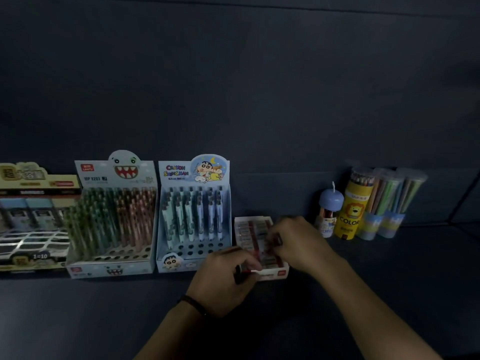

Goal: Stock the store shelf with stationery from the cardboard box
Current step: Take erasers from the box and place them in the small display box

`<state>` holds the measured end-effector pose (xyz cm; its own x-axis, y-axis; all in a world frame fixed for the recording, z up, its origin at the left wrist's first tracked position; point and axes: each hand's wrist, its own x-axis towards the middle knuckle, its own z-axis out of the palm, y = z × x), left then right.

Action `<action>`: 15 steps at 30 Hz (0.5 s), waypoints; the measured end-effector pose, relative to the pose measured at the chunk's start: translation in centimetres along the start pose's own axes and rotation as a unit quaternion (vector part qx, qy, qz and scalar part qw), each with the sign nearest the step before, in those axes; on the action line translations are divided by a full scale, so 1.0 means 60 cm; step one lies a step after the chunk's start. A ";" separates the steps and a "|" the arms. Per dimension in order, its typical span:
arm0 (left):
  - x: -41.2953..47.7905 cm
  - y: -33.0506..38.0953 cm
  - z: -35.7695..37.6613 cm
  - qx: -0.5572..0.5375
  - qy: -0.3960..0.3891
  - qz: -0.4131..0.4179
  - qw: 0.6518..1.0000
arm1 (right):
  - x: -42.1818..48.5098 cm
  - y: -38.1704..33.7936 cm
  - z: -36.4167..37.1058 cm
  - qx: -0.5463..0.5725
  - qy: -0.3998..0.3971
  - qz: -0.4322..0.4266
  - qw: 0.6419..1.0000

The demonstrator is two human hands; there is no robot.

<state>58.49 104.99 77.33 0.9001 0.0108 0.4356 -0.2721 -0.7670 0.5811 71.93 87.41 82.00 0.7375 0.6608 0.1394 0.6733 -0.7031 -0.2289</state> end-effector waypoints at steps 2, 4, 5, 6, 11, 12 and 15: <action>0.000 -0.002 0.000 -0.001 -0.003 -0.003 1.000 | 0.000 0.001 -0.003 0.001 -0.005 -0.004 1.000; 0.001 -0.003 0.000 0.000 -0.005 -0.005 1.000 | 0.001 0.001 -0.005 0.004 -0.007 0.000 1.000; 0.001 -0.003 0.000 0.000 -0.007 -0.005 1.000 | 0.001 0.002 -0.005 0.006 -0.006 0.001 1.000; 0.001 -0.003 0.000 0.001 -0.009 -0.007 1.000 | 0.000 0.003 -0.004 0.009 -0.004 0.001 1.000; 0.001 -0.004 -0.001 0.003 -0.015 -0.010 1.000 | -0.006 0.000 0.002 0.014 -0.007 0.005 1.000; 0.001 -0.004 -0.001 0.003 -0.015 -0.011 1.000 | -0.006 0.001 0.004 0.017 -0.008 0.008 1.000; 0.000 -0.004 -0.002 0.003 -0.021 -0.012 1.000 | -0.005 0.001 0.010 0.007 0.008 0.005 1.000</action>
<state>58.53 105.26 77.25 0.9200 0.0030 0.3918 -0.2477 -0.7704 0.5875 71.71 87.36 81.35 0.7443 0.6503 0.1519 0.6658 -0.7050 -0.2445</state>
